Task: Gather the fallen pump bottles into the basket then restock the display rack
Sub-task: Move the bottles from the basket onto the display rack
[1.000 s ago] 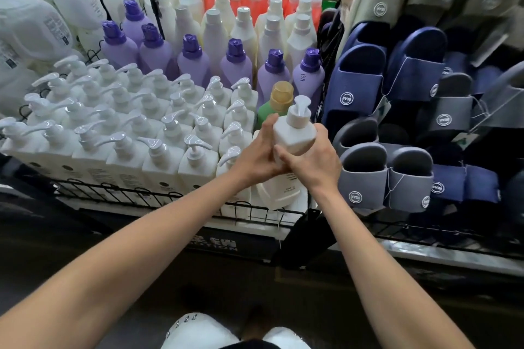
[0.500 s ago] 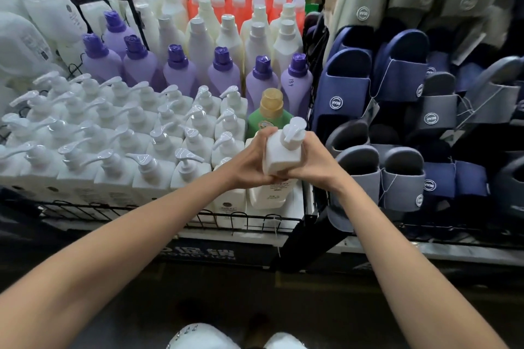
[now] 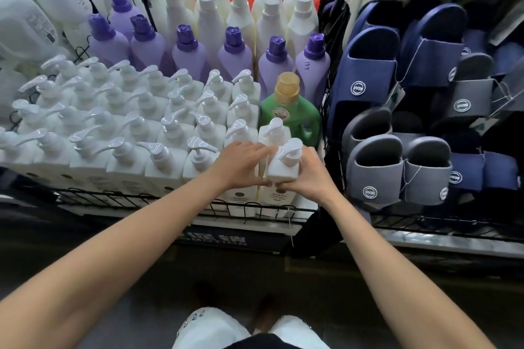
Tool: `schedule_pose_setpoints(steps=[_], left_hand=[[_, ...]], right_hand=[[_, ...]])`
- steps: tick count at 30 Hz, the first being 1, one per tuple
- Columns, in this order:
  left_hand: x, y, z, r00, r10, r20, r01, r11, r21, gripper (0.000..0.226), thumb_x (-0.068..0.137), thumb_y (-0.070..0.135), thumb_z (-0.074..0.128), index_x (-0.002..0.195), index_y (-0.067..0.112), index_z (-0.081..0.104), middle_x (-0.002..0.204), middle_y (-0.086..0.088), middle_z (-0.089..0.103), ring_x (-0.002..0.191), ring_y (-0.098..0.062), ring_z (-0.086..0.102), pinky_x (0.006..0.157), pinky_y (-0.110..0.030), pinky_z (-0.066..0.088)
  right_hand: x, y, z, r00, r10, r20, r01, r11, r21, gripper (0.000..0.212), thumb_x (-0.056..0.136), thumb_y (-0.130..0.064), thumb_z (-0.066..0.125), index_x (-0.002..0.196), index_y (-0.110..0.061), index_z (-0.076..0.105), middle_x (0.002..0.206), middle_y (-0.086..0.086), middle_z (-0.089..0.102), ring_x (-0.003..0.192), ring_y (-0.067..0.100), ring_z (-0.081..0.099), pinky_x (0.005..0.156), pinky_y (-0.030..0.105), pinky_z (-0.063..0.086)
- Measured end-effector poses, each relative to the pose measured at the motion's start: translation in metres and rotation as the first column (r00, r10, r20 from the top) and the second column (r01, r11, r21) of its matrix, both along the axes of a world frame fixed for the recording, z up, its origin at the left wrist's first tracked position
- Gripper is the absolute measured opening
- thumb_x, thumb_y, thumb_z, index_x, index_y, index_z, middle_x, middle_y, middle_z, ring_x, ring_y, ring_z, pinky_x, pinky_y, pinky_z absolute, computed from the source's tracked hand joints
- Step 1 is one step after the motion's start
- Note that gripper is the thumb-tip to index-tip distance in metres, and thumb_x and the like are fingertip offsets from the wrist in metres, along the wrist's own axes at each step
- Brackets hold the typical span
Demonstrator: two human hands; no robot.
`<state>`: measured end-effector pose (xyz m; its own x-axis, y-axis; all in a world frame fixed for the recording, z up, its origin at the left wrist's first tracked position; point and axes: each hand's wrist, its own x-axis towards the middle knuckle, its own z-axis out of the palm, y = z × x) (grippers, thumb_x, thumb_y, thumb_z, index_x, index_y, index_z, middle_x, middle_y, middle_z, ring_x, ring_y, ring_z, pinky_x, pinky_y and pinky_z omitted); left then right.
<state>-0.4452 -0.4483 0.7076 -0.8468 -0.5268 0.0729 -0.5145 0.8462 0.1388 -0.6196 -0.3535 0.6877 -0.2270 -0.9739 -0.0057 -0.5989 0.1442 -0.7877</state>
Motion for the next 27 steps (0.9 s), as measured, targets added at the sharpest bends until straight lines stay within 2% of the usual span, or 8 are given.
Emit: schedule_pose_setpoints(steps=[3,7,11,17,20,23,25,27], left_hand=[[0.006,-0.001,-0.001,0.999,0.0,0.044,0.0,1.0,0.0,0.08,0.071,0.059,0.069,0.14,0.028,0.044,0.122,0.005,0.061,0.113,-0.02,0.053,0.085,-0.032,0.037],[0.008,-0.001,0.003,0.997,0.011,0.075,-0.009,1.0,-0.024,0.072,0.073,0.059,0.068,0.134,0.028,0.05,0.121,0.005,0.063,0.114,-0.021,0.052,0.084,-0.032,0.037],[0.01,0.0,0.004,0.988,-0.019,0.154,0.026,0.999,-0.04,0.059,0.08,0.059,0.06,0.131,0.032,0.053,0.122,0.011,0.06,0.114,-0.019,0.048,0.083,-0.03,0.034],[0.01,-0.003,0.005,0.979,-0.052,0.199,0.064,0.997,-0.054,0.048,0.082,0.055,0.06,0.112,0.019,0.062,0.113,0.005,0.064,0.112,-0.024,0.05,0.082,-0.033,0.036],[0.011,-0.003,0.002,0.979,-0.063,0.191,0.074,0.996,-0.053,0.046,0.081,0.054,0.061,0.107,0.016,0.063,0.109,0.002,0.064,0.11,-0.026,0.051,0.08,-0.034,0.037],[0.011,-0.004,0.001,0.98,-0.069,0.187,0.079,0.996,-0.049,0.045,0.081,0.052,0.062,0.107,0.015,0.062,0.108,0.002,0.064,0.11,-0.026,0.052,0.079,-0.034,0.037],[0.012,-0.005,0.002,0.986,-0.083,0.147,0.09,0.995,-0.042,0.038,0.083,0.044,0.06,0.109,0.015,0.061,0.106,0.001,0.064,0.106,-0.026,0.054,0.076,-0.034,0.038],[0.018,-0.007,0.002,0.993,-0.098,0.059,0.1,0.994,-0.038,0.034,0.078,0.028,0.053,0.107,0.013,0.062,0.1,-0.001,0.066,0.097,-0.028,0.058,0.07,-0.031,0.038]], right_hand=[[0.005,-0.007,-0.013,0.997,0.015,-0.076,-0.01,0.998,0.066,0.077,0.042,-0.039,0.082,0.111,-0.028,0.052,0.106,-0.007,0.049,0.098,0.002,0.042,0.077,0.023,0.047],[0.009,-0.014,-0.026,0.996,0.02,-0.087,-0.011,0.995,0.096,0.072,0.038,-0.041,0.08,0.103,-0.028,0.051,0.1,-0.001,0.052,0.088,0.008,0.056,0.064,0.033,0.053],[0.014,-0.011,-0.038,0.998,0.011,-0.054,-0.006,0.995,0.101,0.072,0.041,-0.033,0.082,0.106,-0.027,0.05,0.102,0.002,0.049,0.089,0.011,0.055,0.065,0.028,0.052],[0.014,-0.019,-0.041,0.998,0.037,-0.059,-0.029,0.99,0.136,0.077,0.049,-0.028,0.083,0.115,-0.027,0.043,0.108,0.0,0.042,0.094,-0.02,0.037,0.074,0.026,0.048],[0.015,-0.017,-0.041,0.996,0.035,-0.085,-0.021,0.987,0.158,0.076,0.049,-0.031,0.081,0.114,-0.029,0.042,0.109,0.001,0.043,0.092,-0.013,0.041,0.074,0.027,0.05],[0.014,-0.015,-0.042,0.996,0.067,-0.057,-0.056,0.984,0.167,0.076,0.055,-0.024,0.08,0.119,-0.026,0.039,0.115,0.001,0.041,0.093,-0.013,0.035,0.069,0.013,0.04],[0.013,-0.017,-0.042,0.994,0.092,-0.051,-0.082,0.982,0.169,0.07,0.059,-0.024,0.076,0.119,-0.024,0.039,0.115,0.0,0.041,0.101,-0.002,0.031,0.067,0.011,0.037],[0.012,-0.011,-0.037,0.987,0.133,-0.087,-0.119,0.981,0.152,0.064,0.061,-0.027,0.066,0.119,-0.024,0.041,0.113,-0.003,0.042,0.112,0.013,0.037,0.071,0.018,0.044]])
